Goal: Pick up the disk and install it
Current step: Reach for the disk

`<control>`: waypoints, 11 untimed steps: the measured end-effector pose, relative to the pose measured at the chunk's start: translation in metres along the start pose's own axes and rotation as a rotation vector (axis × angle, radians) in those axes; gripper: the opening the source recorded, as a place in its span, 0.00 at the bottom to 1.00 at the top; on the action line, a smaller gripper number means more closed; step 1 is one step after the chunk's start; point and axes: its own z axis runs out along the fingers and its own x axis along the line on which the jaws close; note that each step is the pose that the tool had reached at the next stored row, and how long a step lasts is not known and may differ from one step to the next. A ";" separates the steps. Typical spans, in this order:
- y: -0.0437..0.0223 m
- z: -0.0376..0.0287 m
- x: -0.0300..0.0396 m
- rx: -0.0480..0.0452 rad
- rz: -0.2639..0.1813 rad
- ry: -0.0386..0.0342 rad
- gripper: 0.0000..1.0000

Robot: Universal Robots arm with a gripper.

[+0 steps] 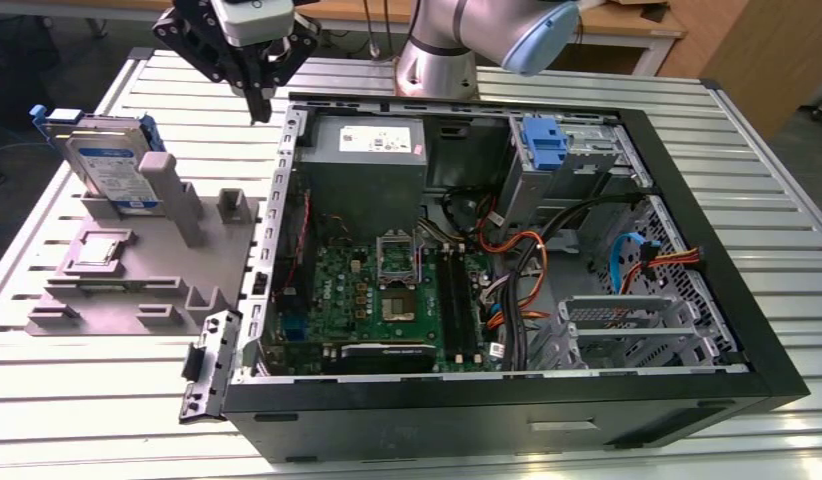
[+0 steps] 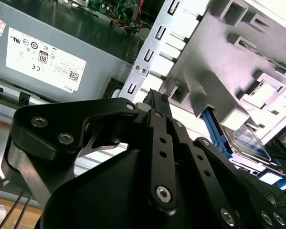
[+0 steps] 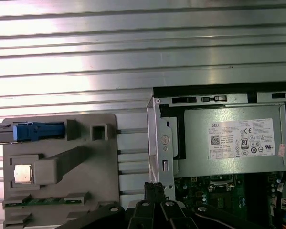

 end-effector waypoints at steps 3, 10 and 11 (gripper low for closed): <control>-0.0001 0.0001 0.0013 -0.0001 0.000 0.0000 0.10; -0.0003 0.0001 0.0037 0.0000 0.000 0.0000 0.10; -0.0003 0.0001 0.0040 0.0000 0.000 0.0000 0.10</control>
